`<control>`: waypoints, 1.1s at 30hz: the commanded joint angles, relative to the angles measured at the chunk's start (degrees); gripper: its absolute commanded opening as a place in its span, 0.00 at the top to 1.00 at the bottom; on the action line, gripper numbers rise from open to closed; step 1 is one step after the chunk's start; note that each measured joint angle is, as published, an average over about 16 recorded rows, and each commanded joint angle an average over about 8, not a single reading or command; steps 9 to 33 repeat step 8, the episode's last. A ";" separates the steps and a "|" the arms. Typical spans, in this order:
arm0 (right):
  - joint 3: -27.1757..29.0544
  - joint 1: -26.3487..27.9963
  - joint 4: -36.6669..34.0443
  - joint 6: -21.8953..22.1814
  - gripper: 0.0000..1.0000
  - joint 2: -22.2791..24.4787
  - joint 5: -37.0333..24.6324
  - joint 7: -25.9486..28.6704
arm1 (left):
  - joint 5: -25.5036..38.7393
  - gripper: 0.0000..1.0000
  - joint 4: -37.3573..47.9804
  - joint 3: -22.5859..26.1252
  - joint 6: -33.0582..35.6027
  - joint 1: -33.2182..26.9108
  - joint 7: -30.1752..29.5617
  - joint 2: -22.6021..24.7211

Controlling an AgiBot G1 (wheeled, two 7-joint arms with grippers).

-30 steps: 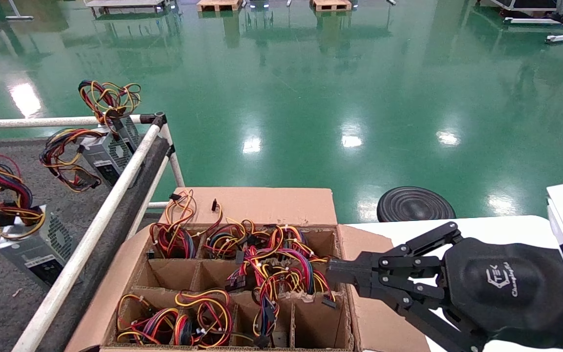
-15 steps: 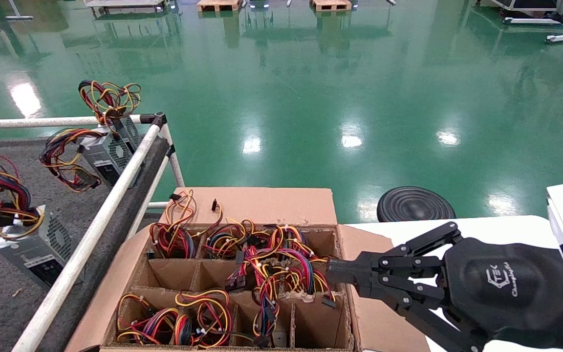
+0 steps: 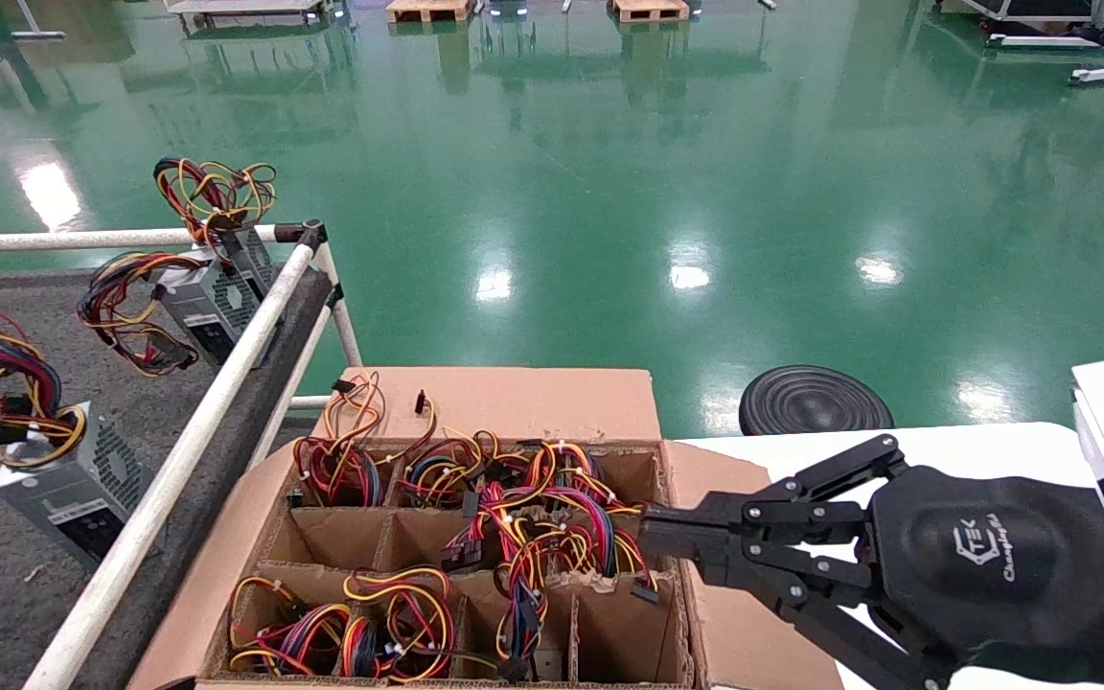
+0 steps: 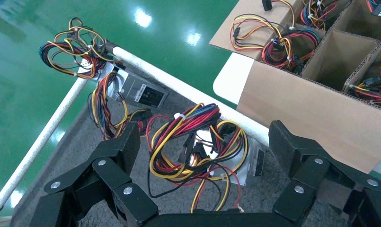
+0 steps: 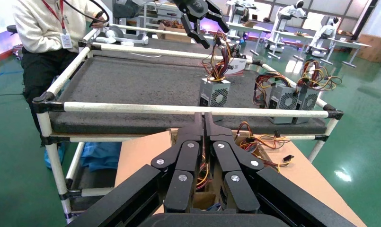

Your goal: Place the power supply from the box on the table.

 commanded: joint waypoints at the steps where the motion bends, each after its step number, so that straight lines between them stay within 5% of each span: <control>1: 0.00 0.00 0.00 0.00 0.00 0.00 0.00 0.00 | 0.00 0.00 0.00 0.00 0.00 0.00 0.00 0.00; 33: 0.00 0.00 0.00 0.00 0.00 0.00 0.00 0.00 | 0.00 0.00 0.00 0.00 0.00 -0.01 0.00 0.00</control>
